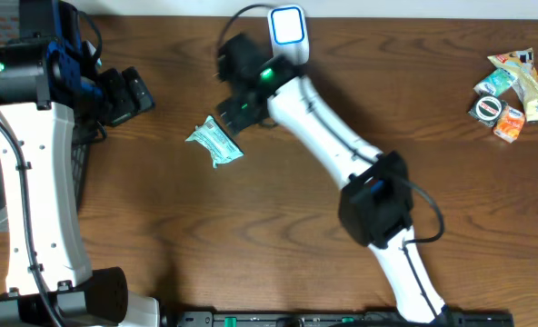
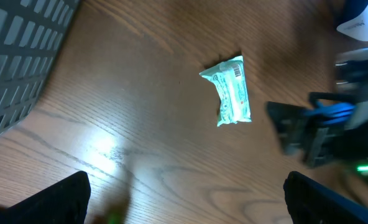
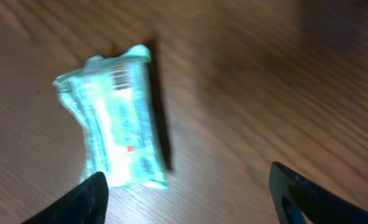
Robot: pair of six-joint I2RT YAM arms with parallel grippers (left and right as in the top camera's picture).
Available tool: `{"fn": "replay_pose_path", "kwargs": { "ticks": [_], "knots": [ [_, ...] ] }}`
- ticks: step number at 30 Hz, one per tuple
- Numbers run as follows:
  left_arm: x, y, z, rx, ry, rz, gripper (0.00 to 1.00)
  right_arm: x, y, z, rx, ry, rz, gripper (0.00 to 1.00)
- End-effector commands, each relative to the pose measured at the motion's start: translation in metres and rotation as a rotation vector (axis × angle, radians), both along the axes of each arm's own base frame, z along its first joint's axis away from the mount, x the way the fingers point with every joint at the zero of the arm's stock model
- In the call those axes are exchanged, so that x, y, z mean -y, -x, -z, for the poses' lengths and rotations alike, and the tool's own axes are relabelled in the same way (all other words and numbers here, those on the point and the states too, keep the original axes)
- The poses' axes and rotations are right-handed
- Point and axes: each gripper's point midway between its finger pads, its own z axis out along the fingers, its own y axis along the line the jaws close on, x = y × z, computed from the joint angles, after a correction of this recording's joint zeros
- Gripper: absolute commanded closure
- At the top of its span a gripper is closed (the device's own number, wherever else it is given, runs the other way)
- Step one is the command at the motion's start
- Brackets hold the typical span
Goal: Scan the item barcode
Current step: 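Reach the right gripper to the light green wipes pack and grasp it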
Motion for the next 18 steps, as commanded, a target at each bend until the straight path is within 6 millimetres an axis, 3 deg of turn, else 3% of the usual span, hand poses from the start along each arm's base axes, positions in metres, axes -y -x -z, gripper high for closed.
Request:
{"fn": "replay_pose_path", "kwargs": {
  "ticks": [1, 6, 8, 12, 18],
  "knots": [
    [-0.002, 0.002, -0.005, 0.013, -0.007, -0.002, 0.02, -0.007, 0.002, 0.000, 0.072, 0.045, 0.028, 0.21],
    [-0.002, 0.002, -0.005, 0.013, -0.007, -0.002, 0.02, -0.036, 0.021, 0.022, 0.074, 0.011, -0.024, 0.23],
    [-0.002, 0.002, -0.005, 0.013, -0.007, -0.002, 0.02, -0.043, 0.029, 0.034, 0.074, 0.010, -0.043, 0.32],
    [-0.002, 0.002, -0.005, 0.013, -0.007, -0.002, 0.02, -0.041, 0.033, 0.048, 0.067, 0.023, -0.046, 0.44],
    [-0.002, 0.002, -0.005, 0.013, -0.007, -0.002, 0.02, -0.022, 0.037, 0.070, 0.033, 0.077, -0.027, 0.61]
  ]
}}
